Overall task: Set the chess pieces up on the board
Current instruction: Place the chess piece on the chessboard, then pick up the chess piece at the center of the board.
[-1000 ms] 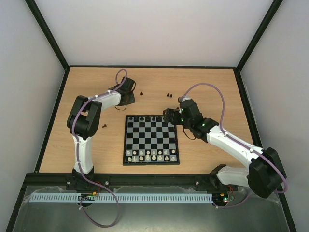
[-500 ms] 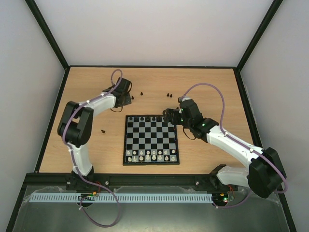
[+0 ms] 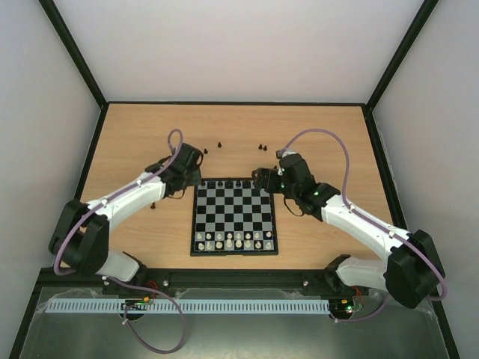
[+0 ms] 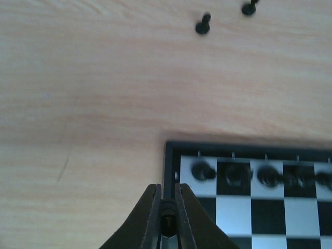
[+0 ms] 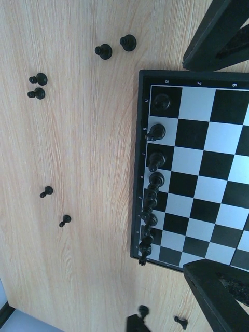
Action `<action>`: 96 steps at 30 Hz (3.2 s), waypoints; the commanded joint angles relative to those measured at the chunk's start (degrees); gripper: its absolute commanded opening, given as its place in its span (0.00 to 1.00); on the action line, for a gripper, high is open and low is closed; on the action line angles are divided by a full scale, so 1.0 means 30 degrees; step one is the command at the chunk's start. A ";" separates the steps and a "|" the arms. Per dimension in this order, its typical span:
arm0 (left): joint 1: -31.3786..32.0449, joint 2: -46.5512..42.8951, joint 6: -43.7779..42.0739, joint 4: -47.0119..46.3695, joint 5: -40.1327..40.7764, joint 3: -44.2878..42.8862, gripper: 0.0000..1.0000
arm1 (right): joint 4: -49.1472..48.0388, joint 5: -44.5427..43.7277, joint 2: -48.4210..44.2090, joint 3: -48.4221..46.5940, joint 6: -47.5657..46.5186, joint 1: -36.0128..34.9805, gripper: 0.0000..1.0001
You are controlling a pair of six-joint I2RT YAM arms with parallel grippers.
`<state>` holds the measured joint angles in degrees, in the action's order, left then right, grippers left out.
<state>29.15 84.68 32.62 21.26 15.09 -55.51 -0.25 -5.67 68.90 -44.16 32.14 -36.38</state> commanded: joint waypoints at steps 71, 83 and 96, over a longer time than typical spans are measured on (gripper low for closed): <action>0.2171 -0.0191 0.0221 0.2409 0.0904 -0.4067 0.40 | 0.0352 -0.0115 -0.0430 0.0131 -0.0196 0.0031 1.00; -0.1336 0.8040 -0.1894 0.1725 -0.2803 -1.0882 0.62 | 0.0392 -0.0585 -0.0058 0.0080 -0.0284 0.0027 0.99; -0.2383 1.2969 -0.2522 0.2465 -0.3874 -1.4426 0.63 | 0.0320 -0.0411 0.0263 0.0044 -0.0313 0.0030 0.99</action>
<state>22.33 121.51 26.35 26.24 5.08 -95.53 -0.23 -6.59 69.21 -44.16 31.92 -36.38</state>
